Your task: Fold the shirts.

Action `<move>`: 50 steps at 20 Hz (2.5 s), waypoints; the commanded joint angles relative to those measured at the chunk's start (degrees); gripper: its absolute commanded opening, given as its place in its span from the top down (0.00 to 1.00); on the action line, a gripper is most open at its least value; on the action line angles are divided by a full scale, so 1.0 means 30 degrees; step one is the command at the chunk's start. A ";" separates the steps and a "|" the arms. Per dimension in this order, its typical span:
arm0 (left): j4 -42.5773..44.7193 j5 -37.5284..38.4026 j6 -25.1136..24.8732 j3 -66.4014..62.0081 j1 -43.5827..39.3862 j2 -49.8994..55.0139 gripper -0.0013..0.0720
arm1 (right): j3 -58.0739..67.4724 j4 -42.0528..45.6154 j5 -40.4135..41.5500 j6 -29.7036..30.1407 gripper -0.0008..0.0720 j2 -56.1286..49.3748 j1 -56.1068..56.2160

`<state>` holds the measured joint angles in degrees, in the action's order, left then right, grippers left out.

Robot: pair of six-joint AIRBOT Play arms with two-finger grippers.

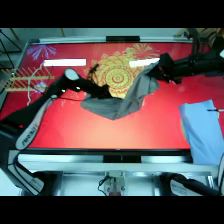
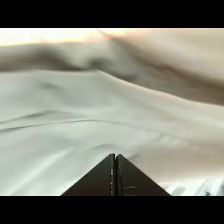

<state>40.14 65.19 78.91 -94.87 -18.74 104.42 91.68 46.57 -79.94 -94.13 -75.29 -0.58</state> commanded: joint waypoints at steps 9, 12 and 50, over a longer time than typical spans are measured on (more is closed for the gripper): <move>0.4138 0.2761 0.0852 -0.0015 1.2014 -0.9551 0.94 | 0.0015 0.0284 0.7461 -0.0117 0.90 -0.6747 0.7461; 0.4138 0.3497 0.0415 -0.0015 1.3121 -1.0826 0.94 | 0.0015 -0.2601 0.9442 0.0423 0.90 -0.9224 0.9158; 0.4131 0.3461 -0.0437 0.2164 1.2429 -1.1089 0.94 | -0.0794 -0.2266 0.3483 0.2011 0.90 -0.5763 0.0984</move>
<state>52.53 75.57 77.60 -88.40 18.57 71.18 82.19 40.93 -63.53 -88.31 -96.42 7.55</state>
